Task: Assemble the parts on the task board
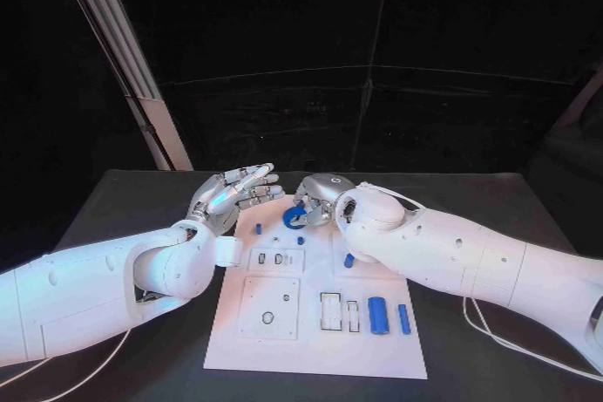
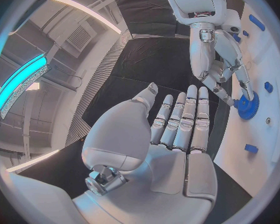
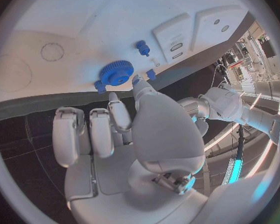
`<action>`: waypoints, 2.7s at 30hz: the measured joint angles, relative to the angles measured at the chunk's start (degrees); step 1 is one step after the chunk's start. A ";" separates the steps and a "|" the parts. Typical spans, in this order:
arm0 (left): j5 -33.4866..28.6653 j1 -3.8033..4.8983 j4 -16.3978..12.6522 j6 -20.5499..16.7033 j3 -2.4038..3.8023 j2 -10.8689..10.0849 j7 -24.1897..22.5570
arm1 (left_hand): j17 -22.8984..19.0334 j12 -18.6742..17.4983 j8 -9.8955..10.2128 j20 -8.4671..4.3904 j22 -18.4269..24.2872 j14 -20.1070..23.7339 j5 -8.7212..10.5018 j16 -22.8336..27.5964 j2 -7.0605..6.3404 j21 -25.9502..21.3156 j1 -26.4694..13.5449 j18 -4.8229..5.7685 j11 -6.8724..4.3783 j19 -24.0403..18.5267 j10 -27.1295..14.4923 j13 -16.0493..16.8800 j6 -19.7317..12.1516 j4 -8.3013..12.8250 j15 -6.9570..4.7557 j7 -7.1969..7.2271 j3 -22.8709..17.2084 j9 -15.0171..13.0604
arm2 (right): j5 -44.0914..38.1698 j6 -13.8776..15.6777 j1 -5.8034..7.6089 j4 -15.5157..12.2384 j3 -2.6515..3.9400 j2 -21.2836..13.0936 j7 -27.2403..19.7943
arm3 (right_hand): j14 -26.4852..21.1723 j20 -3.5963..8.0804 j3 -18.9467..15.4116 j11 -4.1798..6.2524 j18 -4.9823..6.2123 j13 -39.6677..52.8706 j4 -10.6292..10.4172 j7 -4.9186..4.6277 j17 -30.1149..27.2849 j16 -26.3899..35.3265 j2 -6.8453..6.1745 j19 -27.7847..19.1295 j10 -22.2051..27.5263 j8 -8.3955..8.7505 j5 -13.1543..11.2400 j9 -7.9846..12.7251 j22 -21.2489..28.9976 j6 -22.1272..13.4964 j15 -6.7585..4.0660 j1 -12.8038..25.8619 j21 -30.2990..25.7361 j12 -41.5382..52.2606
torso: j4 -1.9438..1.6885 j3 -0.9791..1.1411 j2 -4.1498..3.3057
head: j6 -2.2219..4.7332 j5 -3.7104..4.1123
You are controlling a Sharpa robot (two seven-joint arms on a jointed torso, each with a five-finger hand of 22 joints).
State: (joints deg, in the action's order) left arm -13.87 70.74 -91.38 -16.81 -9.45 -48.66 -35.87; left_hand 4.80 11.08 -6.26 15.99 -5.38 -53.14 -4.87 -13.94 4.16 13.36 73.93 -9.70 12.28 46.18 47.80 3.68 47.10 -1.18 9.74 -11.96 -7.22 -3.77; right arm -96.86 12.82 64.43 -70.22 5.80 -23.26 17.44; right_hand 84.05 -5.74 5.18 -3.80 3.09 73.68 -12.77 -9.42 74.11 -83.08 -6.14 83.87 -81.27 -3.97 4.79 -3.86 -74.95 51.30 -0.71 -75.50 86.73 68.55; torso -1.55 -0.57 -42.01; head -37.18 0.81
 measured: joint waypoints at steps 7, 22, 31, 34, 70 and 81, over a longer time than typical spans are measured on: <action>0.00 0.01 0.00 -0.06 0.00 -0.28 0.08 | -0.02 0.00 0.00 0.00 0.00 0.00 0.00 0.00 0.00 0.00 0.00 0.00 0.00 0.00 0.00 0.00 0.00 0.00 0.00 0.00 0.00 0.00 | 0.10 0.37 -0.01 -0.53 -0.03 -1.04 0.01 | -0.21 -0.21 -0.49 0.00 0.00 -0.15 -0.50 0.00 -0.09 0.22 0.00 -0.21 0.00 0.00 0.00 0.00 0.01 0.00 0.21 0.00 0.00 -0.29 | 0.01 0.01 0.01 | 0.07 0.02; -0.02 0.02 -0.14 -0.02 -0.02 -0.91 0.13 | -0.01 0.24 0.00 0.00 0.05 0.00 0.00 0.00 0.00 0.00 0.00 0.00 0.00 0.00 0.00 0.00 0.02 0.00 0.00 -0.02 0.00 0.00 | 12.79 4.67 -0.14 -10.67 -0.04 -19.75 -9.24 | -0.21 -0.21 -0.95 -0.01 0.00 -0.18 -0.16 0.32 -0.38 0.43 1.56 -0.21 0.02 0.00 2.59 -0.34 0.02 0.32 0.21 -1.50 0.00 -0.88 | 1.44 0.45 0.51 | 0.62 -1.02; -0.02 0.00 -0.06 0.07 -0.02 -0.87 0.12 | -0.03 0.24 0.00 0.00 0.06 0.00 0.00 0.00 0.00 0.00 0.00 0.01 0.00 0.00 0.00 0.00 0.34 0.15 0.00 -0.09 -0.15 0.00 | 21.49 5.24 -0.17 -12.77 -0.10 -27.05 -13.81 | -0.21 -0.21 -2.49 -0.20 0.00 -0.25 0.51 0.35 -0.40 0.43 1.12 -0.21 0.21 0.00 5.90 -0.33 0.02 0.68 0.21 -1.94 0.00 -0.89 | 2.53 0.92 0.96 | 0.71 -1.05; -0.02 -0.02 -0.01 0.11 -0.05 -0.82 0.12 | -0.07 0.24 0.00 0.00 0.10 0.00 0.00 0.00 0.00 0.00 0.00 0.01 0.00 0.00 0.00 0.00 0.42 0.15 0.00 -0.01 -0.15 0.00 | 22.93 5.25 -0.21 -12.36 -0.11 -28.02 -14.67 | -0.21 -0.21 -2.49 -0.20 0.00 -0.25 0.51 0.35 -0.27 0.43 1.12 -0.21 0.21 0.00 5.89 -0.33 0.02 0.68 0.21 -1.94 0.00 -0.89 | 2.87 1.10 1.08 | 0.69 -0.74; -0.02 -0.28 0.98 0.70 -0.10 -0.15 0.12 | -0.06 0.45 0.00 -0.15 0.14 0.00 0.00 0.00 0.00 -0.21 0.00 0.00 0.00 0.15 0.00 0.00 0.41 0.31 0.00 0.00 -0.31 0.00 | 23.64 3.09 -2.13 -2.44 -0.13 -22.68 -18.48 | -0.21 -0.20 -3.63 -0.18 0.00 0.93 3.49 0.51 0.81 0.43 2.94 -0.22 0.19 -0.01 6.20 -0.31 0.03 0.94 0.21 -6.48 0.00 0.01 | 3.21 1.23 1.13 | 0.06 0.44; -0.02 -0.29 1.06 0.75 -0.10 -0.13 0.12 | -0.05 0.45 0.00 -0.15 0.13 0.00 0.00 0.00 0.00 -0.21 0.00 0.00 0.00 0.15 0.00 0.00 0.40 0.31 0.00 0.00 -0.30 0.00 | 22.45 1.44 -2.47 -1.21 -0.13 -21.35 -18.49 | -0.21 -0.20 -3.21 0.02 0.00 1.16 4.53 0.61 0.81 0.22 3.88 -0.22 -0.01 -0.25 5.39 -0.46 0.03 2.07 0.21 -7.42 0.00 0.01 | 3.14 1.25 1.16 | -0.14 0.31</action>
State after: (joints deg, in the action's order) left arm -13.89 70.45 -90.32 -16.07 -9.55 -48.79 -35.76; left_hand 4.75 11.53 -6.26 15.84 -5.24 -53.14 -4.87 -13.94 4.16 13.15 73.93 -9.70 12.29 46.33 47.81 3.69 47.51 -0.87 9.74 -11.97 -7.53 -3.77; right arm -74.40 14.27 61.96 -71.44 5.67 -44.62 -1.05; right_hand 83.83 -5.94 1.97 -3.78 3.09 74.83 -8.24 -8.81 74.92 -82.86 -2.25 83.65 -81.28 -4.22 10.18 -4.32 -74.91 53.36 -0.50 -82.92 86.73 68.56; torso 1.59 0.68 -40.85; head -37.33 1.12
